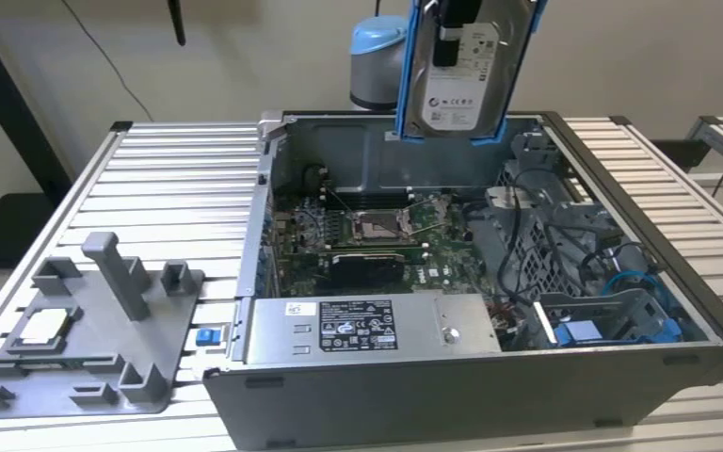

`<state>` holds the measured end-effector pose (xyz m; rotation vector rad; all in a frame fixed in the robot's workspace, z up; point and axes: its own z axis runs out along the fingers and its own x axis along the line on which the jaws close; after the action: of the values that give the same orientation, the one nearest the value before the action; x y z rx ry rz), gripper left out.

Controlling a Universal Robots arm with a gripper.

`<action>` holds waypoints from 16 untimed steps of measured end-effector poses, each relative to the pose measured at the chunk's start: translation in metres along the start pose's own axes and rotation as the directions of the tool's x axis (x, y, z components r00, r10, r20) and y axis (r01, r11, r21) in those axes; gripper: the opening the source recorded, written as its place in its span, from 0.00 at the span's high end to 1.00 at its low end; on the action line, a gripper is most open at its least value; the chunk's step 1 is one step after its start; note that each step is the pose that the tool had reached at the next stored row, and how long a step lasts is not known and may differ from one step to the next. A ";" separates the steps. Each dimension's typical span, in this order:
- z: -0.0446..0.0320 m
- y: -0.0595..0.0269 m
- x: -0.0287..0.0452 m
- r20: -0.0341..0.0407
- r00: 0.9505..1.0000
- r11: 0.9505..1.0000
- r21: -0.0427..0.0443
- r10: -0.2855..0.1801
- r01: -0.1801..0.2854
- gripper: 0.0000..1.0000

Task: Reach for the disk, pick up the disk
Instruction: 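Pick up the disk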

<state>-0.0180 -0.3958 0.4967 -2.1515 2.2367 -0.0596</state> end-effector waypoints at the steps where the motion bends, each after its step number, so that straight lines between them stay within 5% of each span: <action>1: 0.0000 -0.0001 0.0017 0.000 1.000 1.000 0.000 0.000 0.000 1.00; 16: 0.0002 -0.0019 0.0238 0.000 1.000 1.000 -0.002 0.000 0.000 1.00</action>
<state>-0.0170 -0.4196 0.4966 -2.1526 2.2378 -0.0573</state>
